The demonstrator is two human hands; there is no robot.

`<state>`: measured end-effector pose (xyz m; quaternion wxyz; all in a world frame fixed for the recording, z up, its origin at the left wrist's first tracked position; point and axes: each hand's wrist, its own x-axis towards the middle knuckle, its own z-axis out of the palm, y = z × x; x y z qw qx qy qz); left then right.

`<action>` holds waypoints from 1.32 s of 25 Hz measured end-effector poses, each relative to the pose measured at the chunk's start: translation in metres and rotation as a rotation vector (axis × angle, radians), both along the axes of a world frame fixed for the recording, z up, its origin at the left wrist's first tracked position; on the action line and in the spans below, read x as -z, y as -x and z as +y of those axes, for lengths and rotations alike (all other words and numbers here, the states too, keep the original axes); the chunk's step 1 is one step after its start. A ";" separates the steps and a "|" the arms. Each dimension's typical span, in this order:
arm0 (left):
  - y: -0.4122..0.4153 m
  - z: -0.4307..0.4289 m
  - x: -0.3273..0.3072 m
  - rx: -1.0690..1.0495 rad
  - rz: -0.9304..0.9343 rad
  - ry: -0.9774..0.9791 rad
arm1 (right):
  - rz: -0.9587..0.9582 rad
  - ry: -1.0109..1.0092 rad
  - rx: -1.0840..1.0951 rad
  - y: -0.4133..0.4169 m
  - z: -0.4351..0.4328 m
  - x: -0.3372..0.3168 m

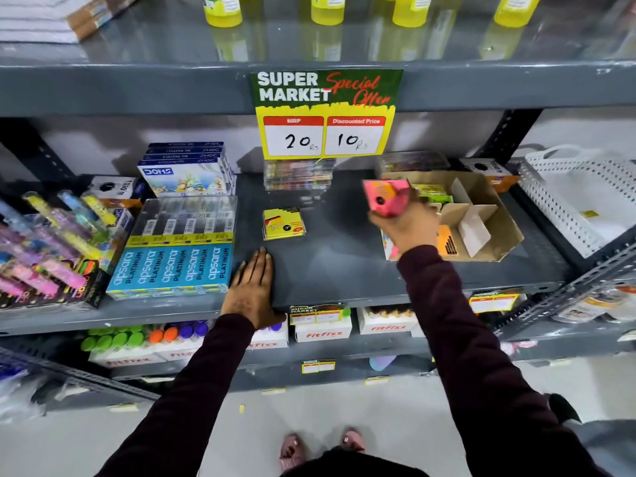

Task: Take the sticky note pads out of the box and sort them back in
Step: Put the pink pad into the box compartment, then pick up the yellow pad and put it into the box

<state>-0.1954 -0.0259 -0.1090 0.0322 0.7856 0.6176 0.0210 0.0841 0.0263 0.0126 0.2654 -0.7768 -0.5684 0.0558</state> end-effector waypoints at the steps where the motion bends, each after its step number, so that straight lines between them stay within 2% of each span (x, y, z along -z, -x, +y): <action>1: 0.000 0.001 0.001 0.004 0.012 -0.001 | 0.021 -0.012 0.075 -0.022 -0.005 -0.003; 5: 0.000 0.003 0.006 -0.013 0.030 0.009 | 0.162 0.036 0.280 -0.080 -0.015 0.011; 10: 0.000 0.003 0.005 -0.018 0.054 0.024 | 0.474 0.111 0.217 -0.087 0.000 0.044; 12: 0.000 0.003 0.004 -0.022 0.056 0.024 | 0.412 0.186 0.246 -0.083 0.002 0.056; 17: -0.001 0.002 0.002 -0.022 0.080 0.018 | 0.249 0.216 0.234 -0.070 -0.006 0.063; 20: -0.002 0.002 0.002 -0.021 0.066 0.013 | 0.140 0.126 0.256 -0.053 -0.005 0.043; 22: -0.002 0.001 0.001 -0.015 0.064 0.003 | 0.038 0.007 0.174 -0.027 -0.001 0.029; 25: -0.001 0.001 -0.001 -0.003 0.036 0.001 | 0.080 -0.017 -0.090 0.028 0.009 0.024; 29: -0.001 0.001 -0.001 -0.010 0.008 0.016 | 0.130 0.312 -0.476 0.085 0.038 0.045; 33: -0.001 0.002 0.000 -0.005 0.035 0.014 | -0.039 0.517 -0.676 0.111 0.081 0.053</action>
